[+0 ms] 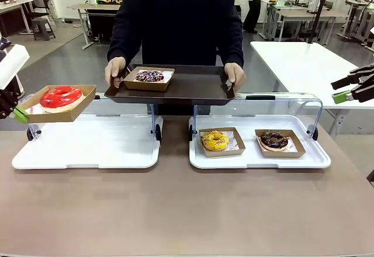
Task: Provide the desired donut to the person.
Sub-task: Place the picked Paper togo box onto the Handle tray extended by the person.
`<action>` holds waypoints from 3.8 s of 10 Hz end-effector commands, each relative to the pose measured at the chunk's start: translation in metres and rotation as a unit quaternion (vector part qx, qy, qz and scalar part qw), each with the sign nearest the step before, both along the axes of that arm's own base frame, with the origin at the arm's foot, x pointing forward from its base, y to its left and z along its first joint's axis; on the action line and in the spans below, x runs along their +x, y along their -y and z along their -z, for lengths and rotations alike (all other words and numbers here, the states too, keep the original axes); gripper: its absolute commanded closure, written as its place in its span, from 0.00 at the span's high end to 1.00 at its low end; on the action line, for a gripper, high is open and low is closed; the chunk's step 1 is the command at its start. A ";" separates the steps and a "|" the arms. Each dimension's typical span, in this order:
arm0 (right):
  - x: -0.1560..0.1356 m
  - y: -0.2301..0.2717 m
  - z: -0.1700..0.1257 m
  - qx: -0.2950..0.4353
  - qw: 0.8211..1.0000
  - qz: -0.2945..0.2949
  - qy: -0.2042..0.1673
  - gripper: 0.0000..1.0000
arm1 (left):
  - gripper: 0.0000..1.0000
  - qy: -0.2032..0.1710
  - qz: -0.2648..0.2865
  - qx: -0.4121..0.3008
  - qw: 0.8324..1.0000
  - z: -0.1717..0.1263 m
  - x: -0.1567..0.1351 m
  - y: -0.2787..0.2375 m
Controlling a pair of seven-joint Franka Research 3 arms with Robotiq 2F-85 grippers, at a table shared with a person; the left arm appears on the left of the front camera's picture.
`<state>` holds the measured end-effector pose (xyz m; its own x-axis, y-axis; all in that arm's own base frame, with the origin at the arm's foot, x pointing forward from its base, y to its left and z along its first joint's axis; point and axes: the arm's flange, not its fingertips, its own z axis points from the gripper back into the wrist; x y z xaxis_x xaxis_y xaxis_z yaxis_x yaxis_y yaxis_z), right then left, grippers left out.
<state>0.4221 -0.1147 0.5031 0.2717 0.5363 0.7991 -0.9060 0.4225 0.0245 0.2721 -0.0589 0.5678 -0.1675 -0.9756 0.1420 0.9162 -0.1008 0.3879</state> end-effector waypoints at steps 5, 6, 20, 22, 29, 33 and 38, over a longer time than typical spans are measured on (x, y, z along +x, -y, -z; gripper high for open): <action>0.000 0.000 0.001 0.000 1.000 -0.004 -0.002 1.00 | 0.00 -0.004 -0.005 -0.006 1.000 0.000 -0.001 0.001; 0.000 0.000 0.001 0.000 1.000 -0.004 -0.002 1.00 | 0.00 -0.004 -0.005 -0.006 1.000 0.000 -0.001 0.001; 0.000 0.000 0.001 0.000 1.000 -0.004 -0.002 1.00 | 0.01 -0.040 0.020 0.034 0.998 -0.132 0.121 0.286; 0.000 0.000 0.001 0.000 1.000 -0.004 -0.002 1.00 | 0.01 -0.026 -0.003 0.021 0.999 -0.102 0.164 0.330; 0.000 0.000 0.001 0.000 1.000 -0.004 -0.002 1.00 | 0.01 -0.026 -0.024 0.034 0.999 -0.013 0.227 0.364; 0.000 0.000 0.001 0.000 1.000 -0.004 -0.002 1.00 | 0.01 -0.026 -0.012 0.047 0.998 0.006 0.245 0.357; 0.000 0.000 0.001 0.000 1.000 -0.004 -0.002 1.00 | 0.60 -0.045 -0.003 0.041 0.998 0.011 0.252 0.351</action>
